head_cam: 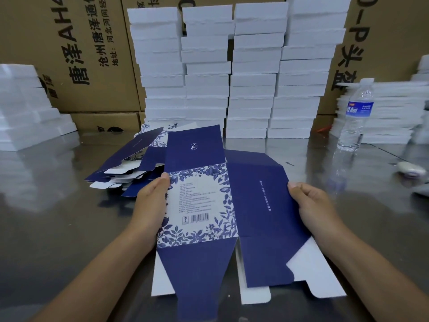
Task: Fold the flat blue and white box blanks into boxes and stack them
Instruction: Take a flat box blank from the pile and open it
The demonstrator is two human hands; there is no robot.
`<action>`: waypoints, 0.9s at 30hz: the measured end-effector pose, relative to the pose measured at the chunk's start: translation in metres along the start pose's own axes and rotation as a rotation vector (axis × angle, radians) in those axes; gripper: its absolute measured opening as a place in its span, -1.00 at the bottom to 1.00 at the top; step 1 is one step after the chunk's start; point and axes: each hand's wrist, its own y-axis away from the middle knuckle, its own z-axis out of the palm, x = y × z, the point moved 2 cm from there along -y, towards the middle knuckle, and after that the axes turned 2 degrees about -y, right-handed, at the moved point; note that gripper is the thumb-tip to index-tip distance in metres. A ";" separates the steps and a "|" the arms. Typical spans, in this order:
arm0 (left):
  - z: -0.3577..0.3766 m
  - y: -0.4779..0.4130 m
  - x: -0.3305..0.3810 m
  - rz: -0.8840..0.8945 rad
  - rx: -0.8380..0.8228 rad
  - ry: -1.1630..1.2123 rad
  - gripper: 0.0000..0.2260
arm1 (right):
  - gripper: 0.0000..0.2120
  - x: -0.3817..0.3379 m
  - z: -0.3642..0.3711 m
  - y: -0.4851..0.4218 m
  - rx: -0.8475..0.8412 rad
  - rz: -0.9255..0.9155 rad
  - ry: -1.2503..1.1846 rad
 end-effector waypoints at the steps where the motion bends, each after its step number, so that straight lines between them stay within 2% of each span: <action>1: 0.001 0.002 0.001 -0.028 -0.033 0.025 -0.67 | -0.68 0.000 -0.001 -0.001 0.015 -0.008 0.015; 5: 0.002 0.004 0.000 -0.031 -0.107 -0.036 -0.59 | -0.62 0.003 -0.002 -0.004 0.059 -0.033 0.007; 9: 0.000 0.001 0.001 0.039 -0.019 -0.116 -0.59 | -0.61 0.004 -0.001 -0.004 0.066 -0.045 -0.039; 15: -0.005 -0.001 0.002 0.064 0.030 -0.018 -0.65 | -0.53 0.003 0.006 0.001 -0.076 -0.124 0.100; 21: 0.001 -0.001 0.002 -0.007 -0.020 0.114 -0.69 | -0.52 0.007 0.001 -0.004 -0.030 -0.121 0.107; 27: 0.001 -0.005 -0.002 -0.007 -0.068 0.071 -0.69 | -0.53 0.009 -0.001 -0.006 0.004 -0.121 0.056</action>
